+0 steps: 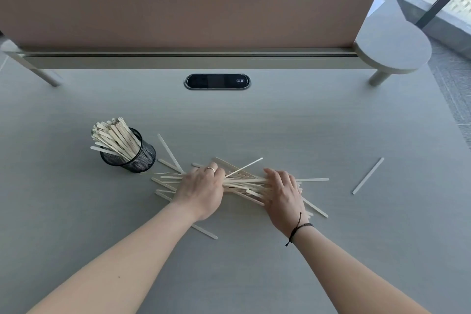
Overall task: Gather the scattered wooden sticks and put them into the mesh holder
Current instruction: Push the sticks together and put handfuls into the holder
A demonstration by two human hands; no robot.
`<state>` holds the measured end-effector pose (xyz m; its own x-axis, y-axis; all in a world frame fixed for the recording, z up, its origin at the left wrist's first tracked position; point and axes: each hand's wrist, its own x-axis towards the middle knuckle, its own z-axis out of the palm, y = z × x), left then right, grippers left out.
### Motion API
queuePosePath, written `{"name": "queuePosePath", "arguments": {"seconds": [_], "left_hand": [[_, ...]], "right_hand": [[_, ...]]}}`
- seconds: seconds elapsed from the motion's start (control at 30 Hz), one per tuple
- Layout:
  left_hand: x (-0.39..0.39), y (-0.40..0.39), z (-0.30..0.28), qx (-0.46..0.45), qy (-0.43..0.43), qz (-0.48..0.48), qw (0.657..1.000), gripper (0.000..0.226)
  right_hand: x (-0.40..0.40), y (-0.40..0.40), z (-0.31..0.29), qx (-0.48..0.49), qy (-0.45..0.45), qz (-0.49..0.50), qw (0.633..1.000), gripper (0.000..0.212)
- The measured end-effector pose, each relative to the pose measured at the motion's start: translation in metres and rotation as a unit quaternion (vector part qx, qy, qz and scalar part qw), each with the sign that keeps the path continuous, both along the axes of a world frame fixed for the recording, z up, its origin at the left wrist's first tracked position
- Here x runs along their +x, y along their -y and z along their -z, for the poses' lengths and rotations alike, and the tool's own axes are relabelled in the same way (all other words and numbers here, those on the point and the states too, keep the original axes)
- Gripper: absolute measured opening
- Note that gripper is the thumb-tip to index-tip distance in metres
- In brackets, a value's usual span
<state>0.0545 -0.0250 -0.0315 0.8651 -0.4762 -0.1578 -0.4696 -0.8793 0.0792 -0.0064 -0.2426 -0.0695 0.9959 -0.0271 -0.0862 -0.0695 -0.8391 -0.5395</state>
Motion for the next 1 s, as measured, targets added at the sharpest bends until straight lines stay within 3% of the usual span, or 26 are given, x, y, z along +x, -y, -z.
{"name": "queuePosePath", "arguments": {"seconds": [0.23, 0.33, 0.7, 0.87, 1.0], "left_hand": [[0.004, -0.005, -0.008, -0.056, 0.018, -0.024, 0.998, 0.008], [0.004, -0.005, -0.008, -0.091, 0.011, -0.039, 0.995, 0.019], [0.007, 0.002, -0.029, -0.198, -0.091, -0.040, 0.975, 0.017], [0.007, 0.003, -0.033, -0.184, -0.131, -0.054, 0.973, 0.028], [0.013, 0.002, -0.030, -0.175, -0.127, -0.084, 0.973, 0.044]], "right_hand": [[0.004, -0.002, -0.002, 0.002, -0.012, 0.017, 1.000, 0.067], [0.005, -0.004, -0.002, 0.002, -0.010, 0.016, 1.000, 0.060], [0.017, -0.019, -0.018, 0.047, 0.032, 0.040, 0.998, 0.073], [0.024, -0.033, -0.040, 0.155, 0.073, 0.026, 0.985, 0.051], [0.024, -0.034, -0.055, 0.295, 0.025, 0.096, 0.950, 0.056]]}}
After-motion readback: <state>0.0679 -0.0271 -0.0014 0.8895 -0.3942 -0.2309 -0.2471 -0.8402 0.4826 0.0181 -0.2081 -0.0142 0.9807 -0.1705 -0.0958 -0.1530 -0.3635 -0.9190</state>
